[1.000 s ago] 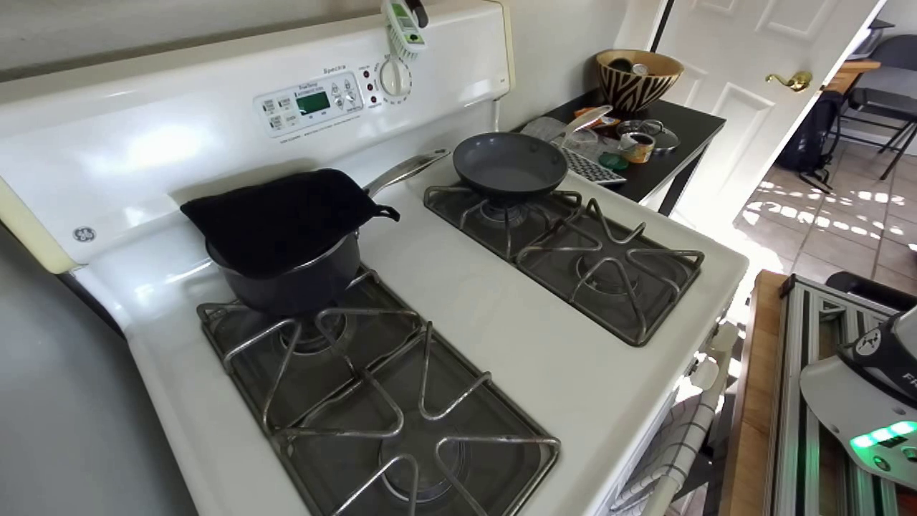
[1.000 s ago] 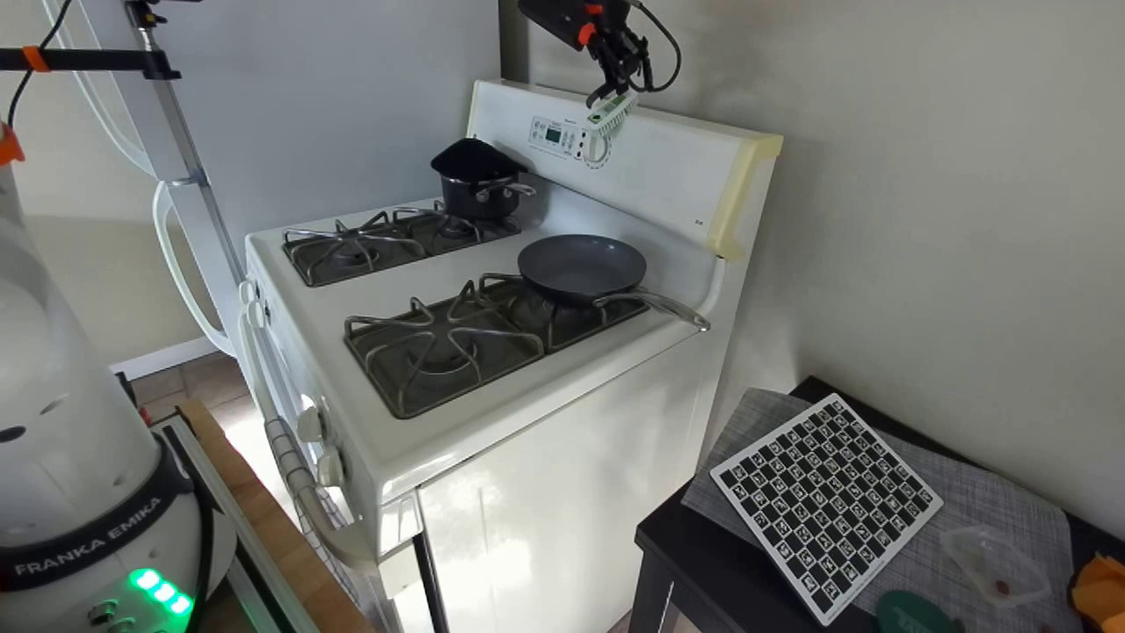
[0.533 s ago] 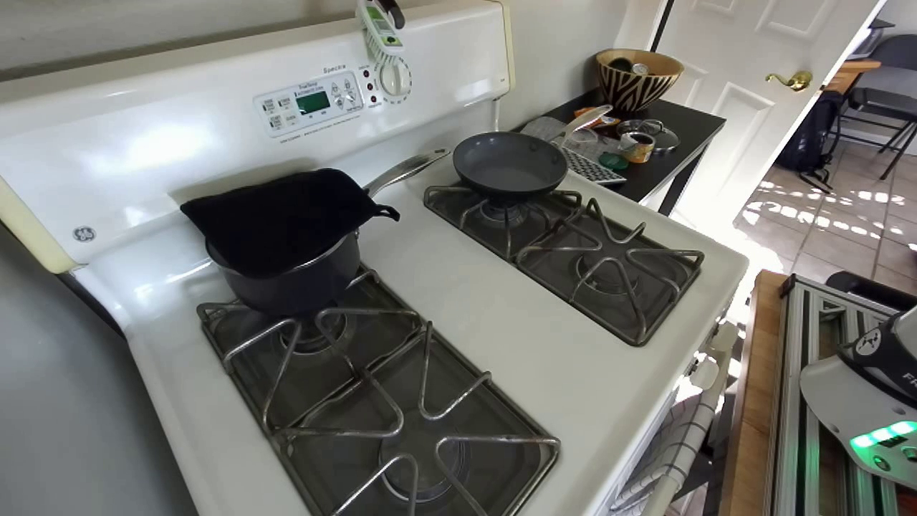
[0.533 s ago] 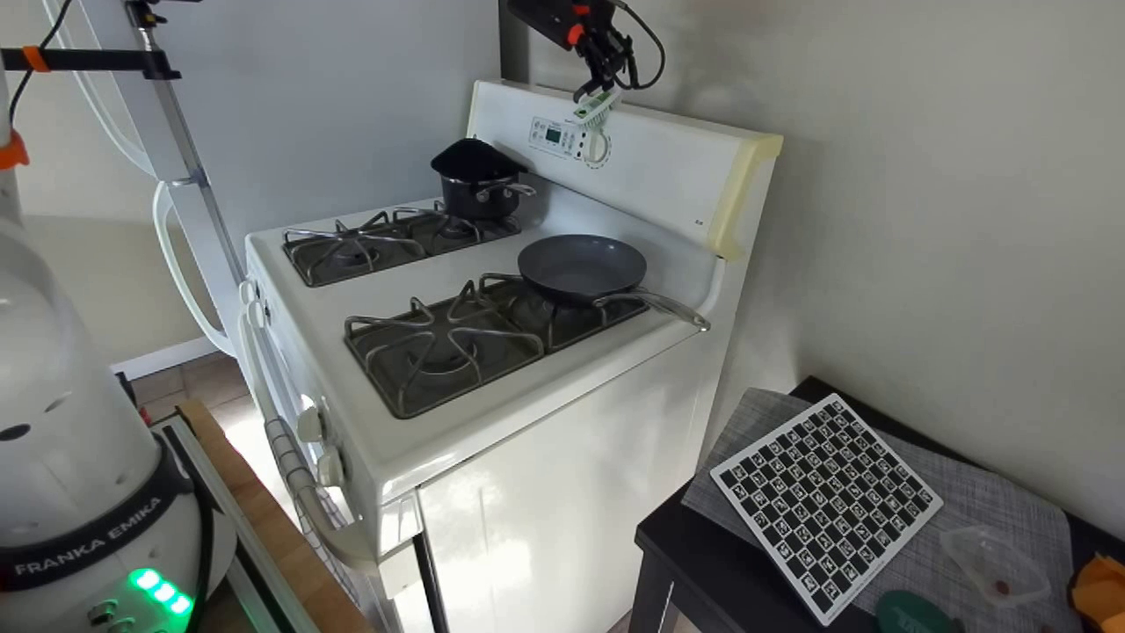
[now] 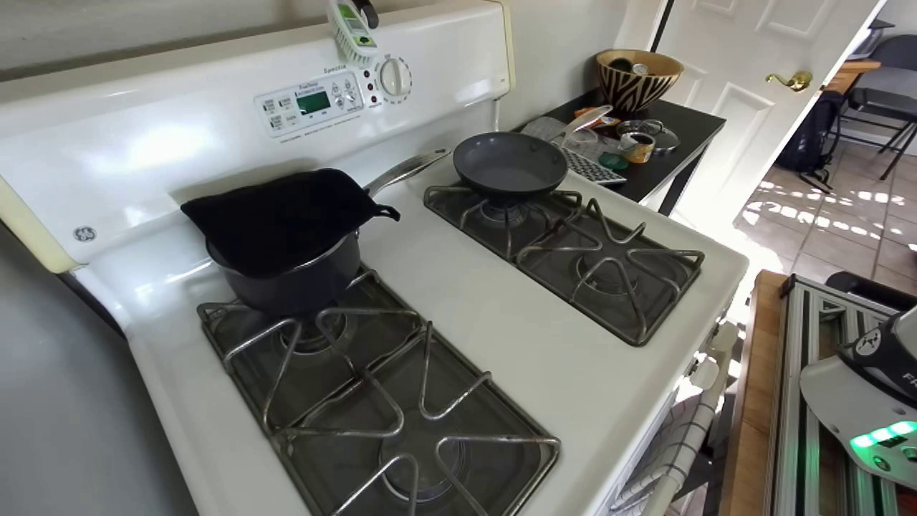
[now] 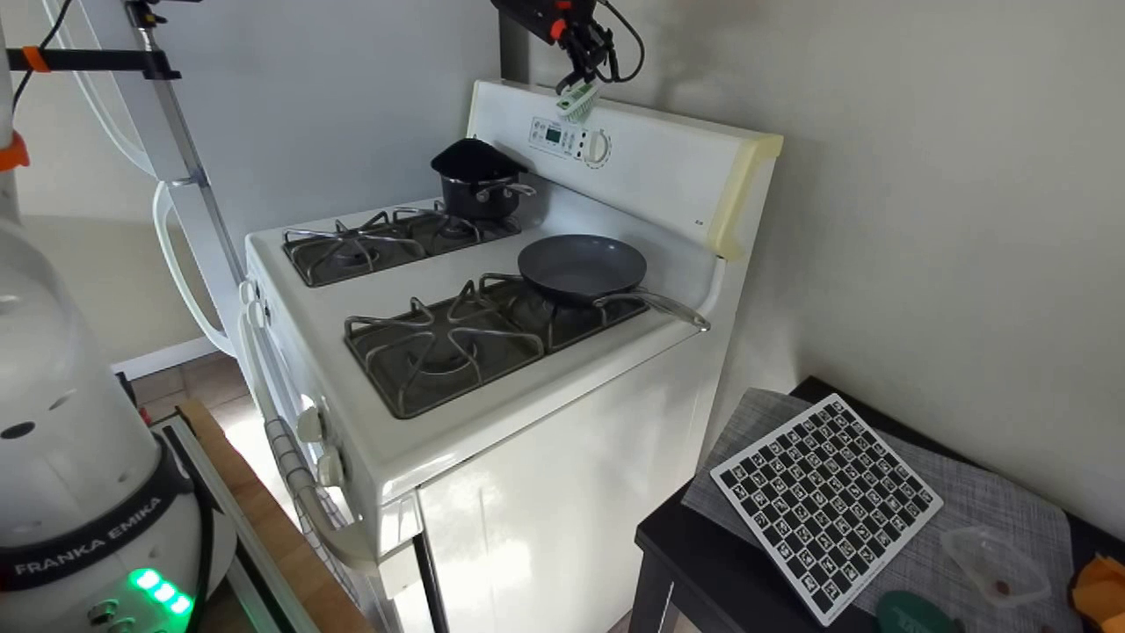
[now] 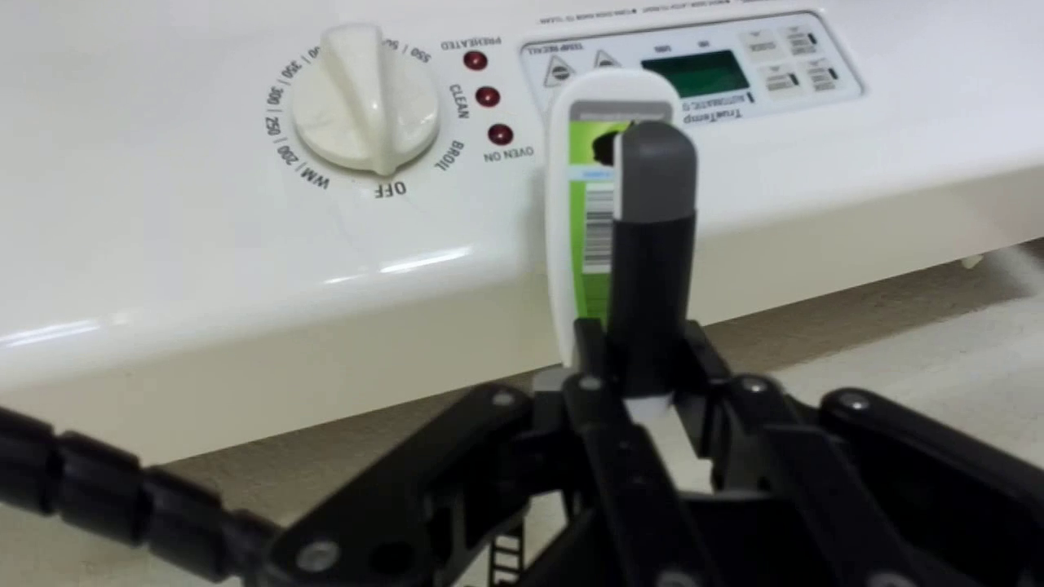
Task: Brush the top of the stove.
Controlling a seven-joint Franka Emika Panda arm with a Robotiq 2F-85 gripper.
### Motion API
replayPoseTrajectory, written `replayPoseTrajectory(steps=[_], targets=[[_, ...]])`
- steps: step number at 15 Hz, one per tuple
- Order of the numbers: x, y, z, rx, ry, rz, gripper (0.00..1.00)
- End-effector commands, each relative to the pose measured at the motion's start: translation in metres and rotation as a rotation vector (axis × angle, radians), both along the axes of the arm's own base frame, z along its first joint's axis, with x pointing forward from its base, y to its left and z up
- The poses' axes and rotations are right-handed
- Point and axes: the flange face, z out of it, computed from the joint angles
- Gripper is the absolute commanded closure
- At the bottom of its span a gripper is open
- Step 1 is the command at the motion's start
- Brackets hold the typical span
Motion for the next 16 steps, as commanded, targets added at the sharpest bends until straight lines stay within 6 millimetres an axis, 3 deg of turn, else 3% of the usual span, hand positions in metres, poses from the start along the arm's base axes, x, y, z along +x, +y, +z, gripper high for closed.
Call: replayPoseTrajectory(steps=[1, 4, 9, 12, 16], targets=[[-0.013, -0.007, 0.024, 0.004, -0.008, -0.008, 0.96], [-0.028, -0.023, 0.047, -0.002, -0.025, -0.019, 0.96], [-0.064, -0.074, 0.08, -0.035, -0.03, -0.08, 0.96], [-0.087, -0.112, 0.088, -0.066, -0.027, -0.099, 0.96], [-0.11, -0.162, 0.084, -0.122, -0.013, -0.091, 0.96]])
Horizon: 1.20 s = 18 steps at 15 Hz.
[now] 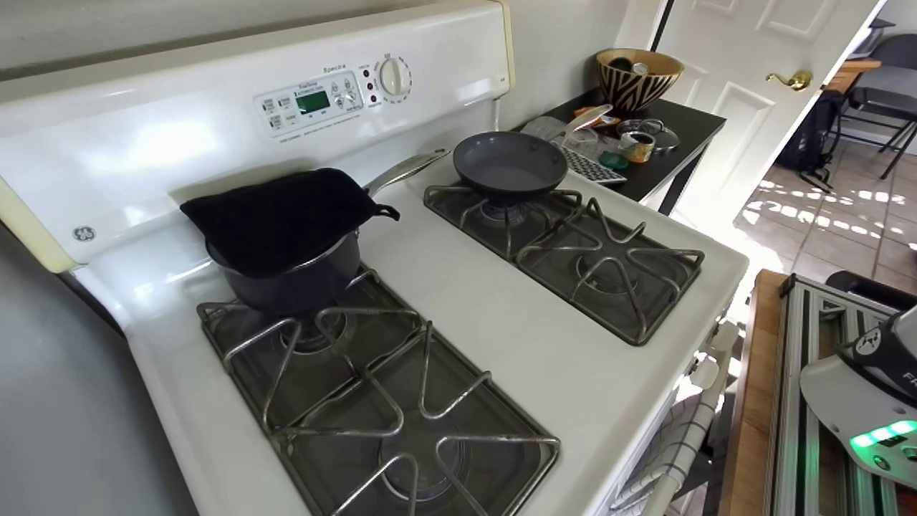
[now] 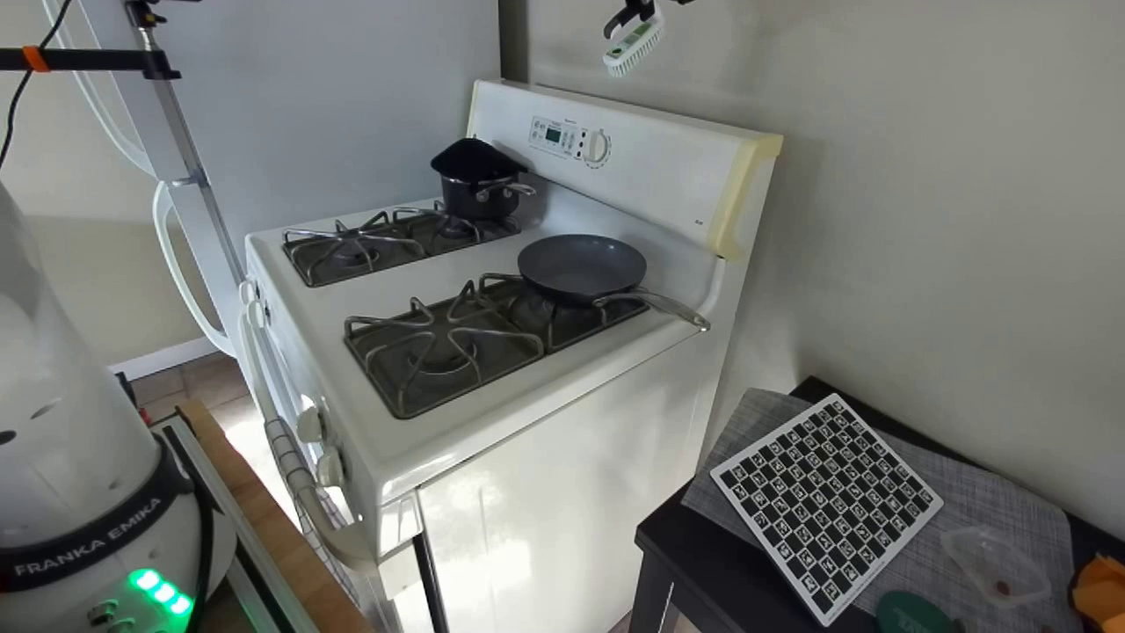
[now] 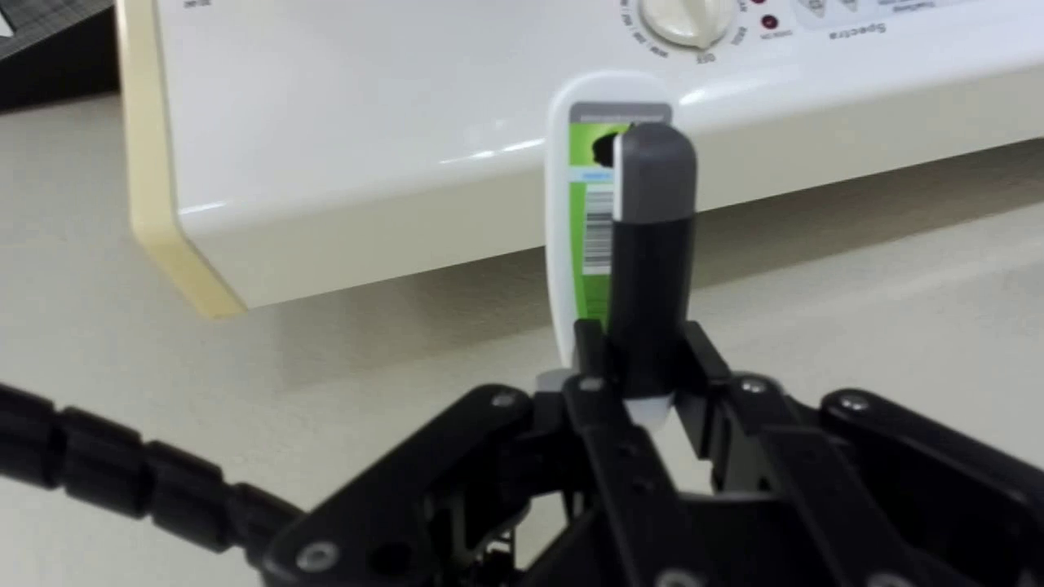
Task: Brush the top of the stove.
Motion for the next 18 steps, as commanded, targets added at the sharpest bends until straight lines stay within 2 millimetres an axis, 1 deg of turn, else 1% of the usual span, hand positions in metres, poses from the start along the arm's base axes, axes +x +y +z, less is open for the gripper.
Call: replayPoseTrajectory(steps=[1, 3, 4, 5, 6, 8, 13, 18], targets=[[-0.028, -0.038, -0.011, -0.046, 0.034, 0.013, 0.96], [-0.033, -0.061, -0.018, -0.074, 0.039, 0.01, 0.96], [-0.034, -0.073, -0.026, -0.082, 0.04, 0.009, 0.96], [-0.034, -0.08, -0.027, -0.089, 0.043, 0.012, 0.96], [-0.035, -0.09, -0.036, -0.092, 0.045, 0.014, 0.96], [-0.033, -0.101, -0.042, -0.102, 0.051, 0.018, 0.96], [-0.021, -0.124, -0.065, -0.113, 0.048, 0.02, 0.96], [-0.002, -0.132, -0.083, -0.1, 0.02, 0.015, 0.96]])
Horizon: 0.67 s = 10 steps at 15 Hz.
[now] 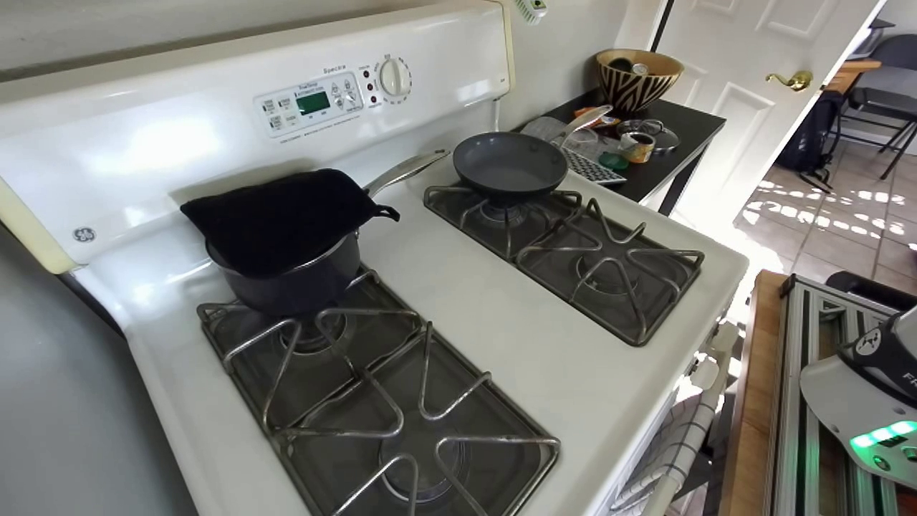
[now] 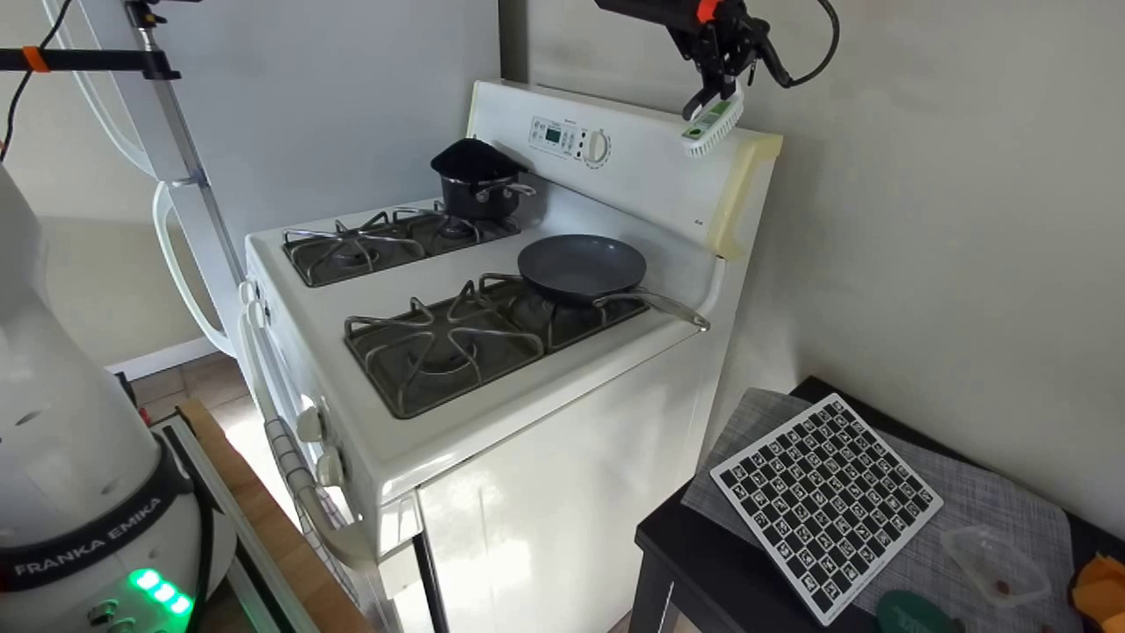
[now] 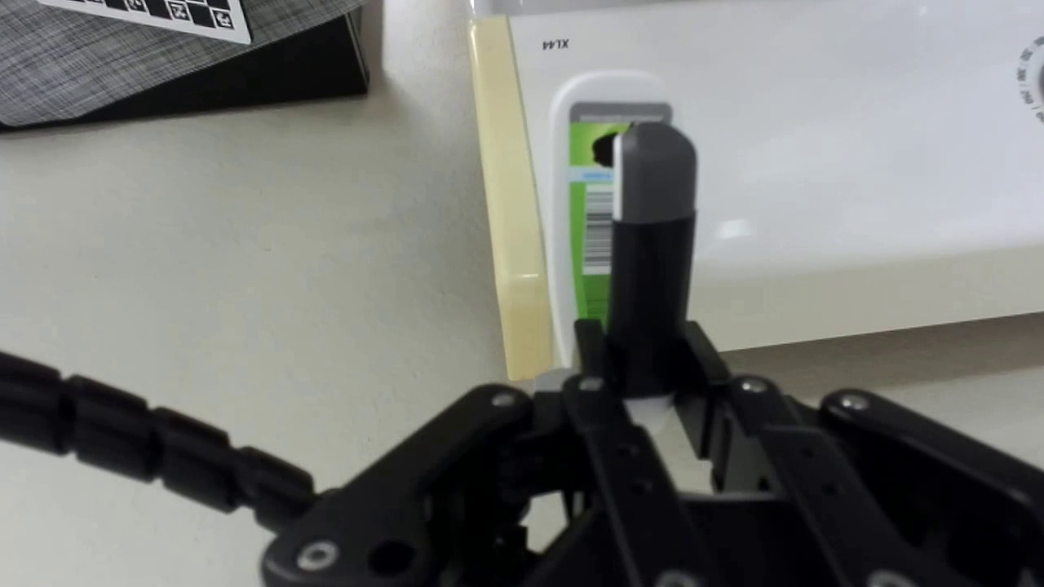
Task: Brush the top of the stove.
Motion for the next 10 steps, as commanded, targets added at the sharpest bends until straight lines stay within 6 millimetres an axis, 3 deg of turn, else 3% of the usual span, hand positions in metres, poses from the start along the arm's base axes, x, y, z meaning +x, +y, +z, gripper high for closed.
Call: replayPoseTrajectory(steps=[1, 10], targets=[[0.015, -0.006, -0.007, 0.017, -0.032, 0.009, 0.96], [0.041, 0.004, -0.017, 0.037, -0.024, 0.021, 0.96]])
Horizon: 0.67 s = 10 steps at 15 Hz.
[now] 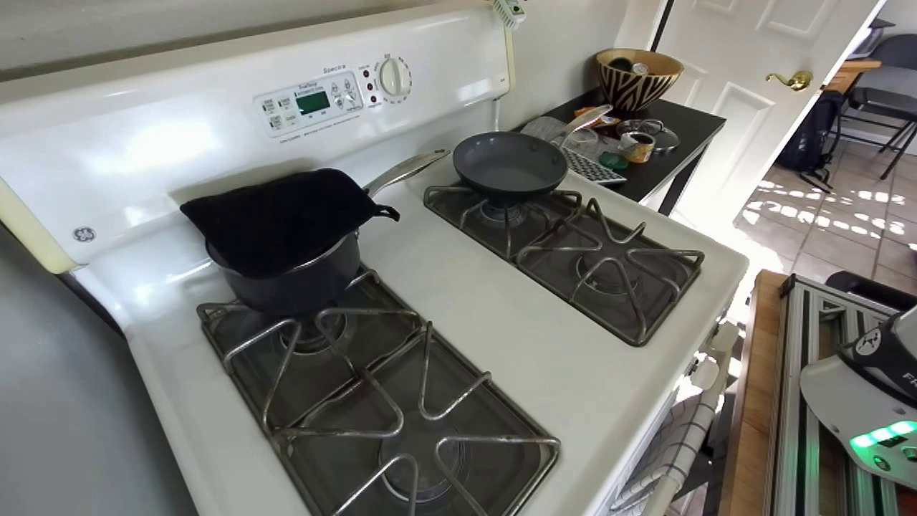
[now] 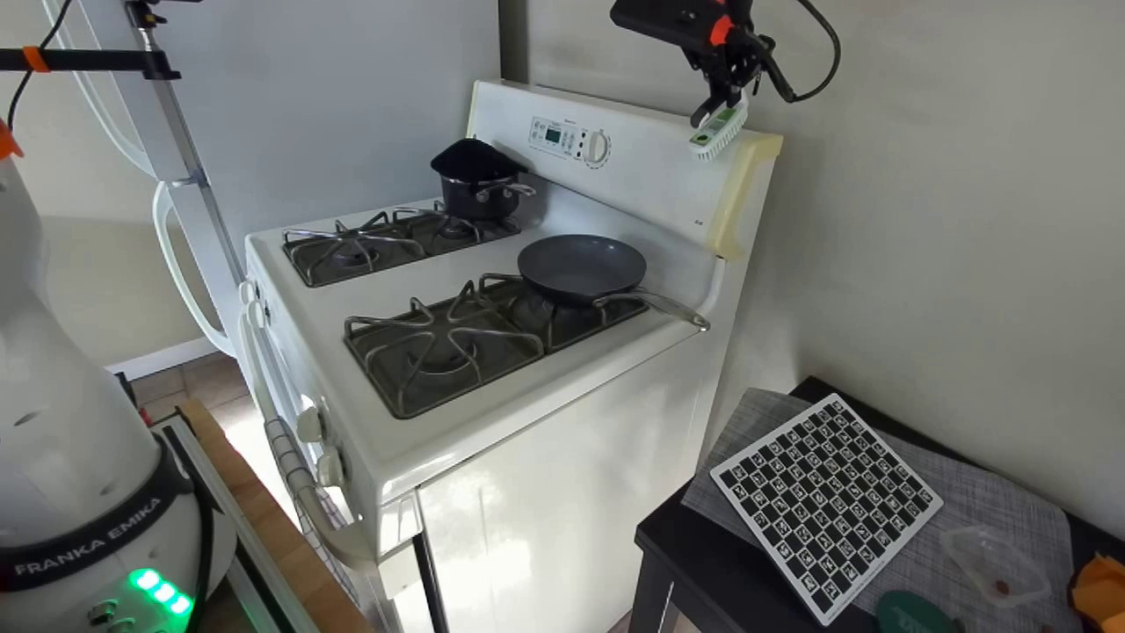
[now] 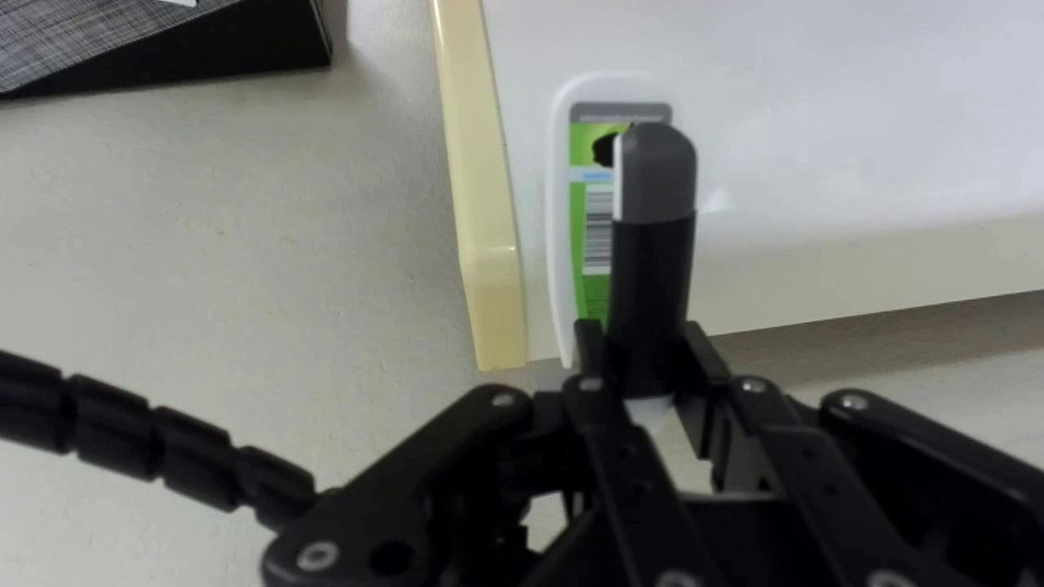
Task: Brush the top of the stove.
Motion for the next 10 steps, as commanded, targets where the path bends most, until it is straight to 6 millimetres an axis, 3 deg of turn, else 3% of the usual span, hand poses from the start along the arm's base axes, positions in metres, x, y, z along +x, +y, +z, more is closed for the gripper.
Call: replayPoseTrajectory(steps=[1, 10], targets=[[0.011, 0.007, -0.005, 0.014, 0.002, 0.009, 0.96], [0.025, 0.057, -0.012, 0.04, 0.018, 0.044, 0.96]])
